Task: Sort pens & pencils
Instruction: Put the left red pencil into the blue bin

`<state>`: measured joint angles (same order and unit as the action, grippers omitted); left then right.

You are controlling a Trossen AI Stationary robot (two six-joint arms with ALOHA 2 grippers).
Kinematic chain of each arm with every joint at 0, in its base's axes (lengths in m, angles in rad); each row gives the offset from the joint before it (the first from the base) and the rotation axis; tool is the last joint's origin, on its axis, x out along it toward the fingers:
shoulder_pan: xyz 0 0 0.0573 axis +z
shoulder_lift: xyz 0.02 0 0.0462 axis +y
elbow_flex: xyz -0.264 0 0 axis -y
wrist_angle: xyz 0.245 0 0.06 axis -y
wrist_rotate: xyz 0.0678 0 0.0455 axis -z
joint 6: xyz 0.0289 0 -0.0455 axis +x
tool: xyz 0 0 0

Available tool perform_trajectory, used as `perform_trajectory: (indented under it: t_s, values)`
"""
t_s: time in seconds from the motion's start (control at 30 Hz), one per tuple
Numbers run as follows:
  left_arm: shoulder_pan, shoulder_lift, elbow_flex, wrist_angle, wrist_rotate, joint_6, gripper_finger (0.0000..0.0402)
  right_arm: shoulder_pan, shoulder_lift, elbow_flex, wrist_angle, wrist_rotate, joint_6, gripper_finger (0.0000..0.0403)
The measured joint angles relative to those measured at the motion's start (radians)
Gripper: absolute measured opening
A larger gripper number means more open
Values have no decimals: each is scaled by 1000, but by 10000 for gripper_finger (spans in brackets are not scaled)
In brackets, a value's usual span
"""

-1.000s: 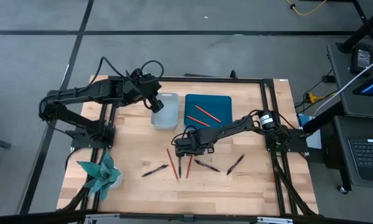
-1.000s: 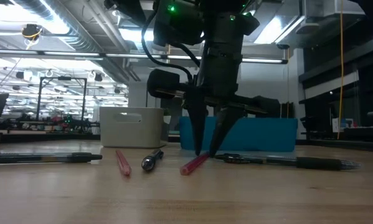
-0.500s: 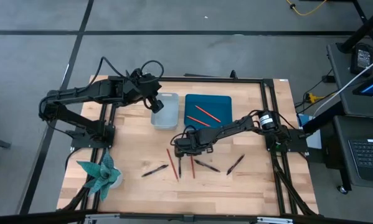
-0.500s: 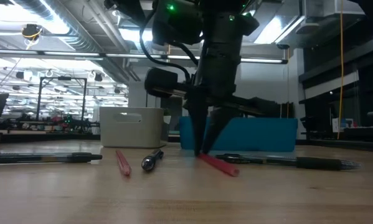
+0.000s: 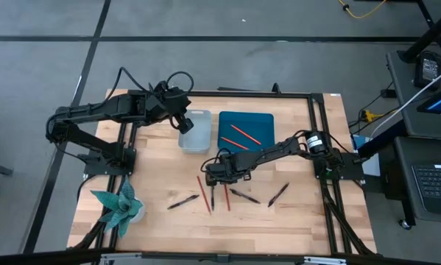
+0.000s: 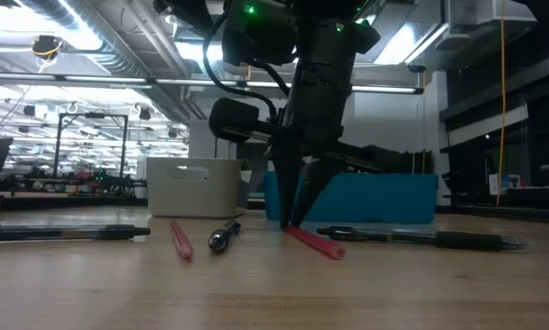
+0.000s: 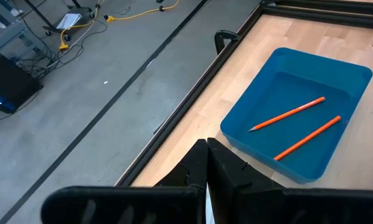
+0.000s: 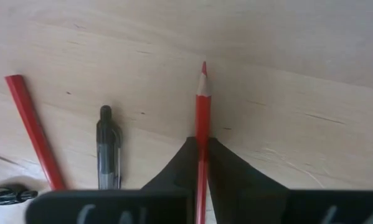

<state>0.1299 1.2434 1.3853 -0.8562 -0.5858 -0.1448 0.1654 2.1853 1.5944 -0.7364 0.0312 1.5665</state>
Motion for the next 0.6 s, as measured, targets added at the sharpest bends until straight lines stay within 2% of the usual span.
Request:
perform_trajectory:
  t_s: [0.33, 0.6]
  values:
    - [0, 0, 0, -28, 0, 0, 0, -2, 3, 60, -43, -22, -28, 27]
    - [0, 0, 0, -51, 0, 0, 0, -7, 3, 236, -301, -26, -55, 27]
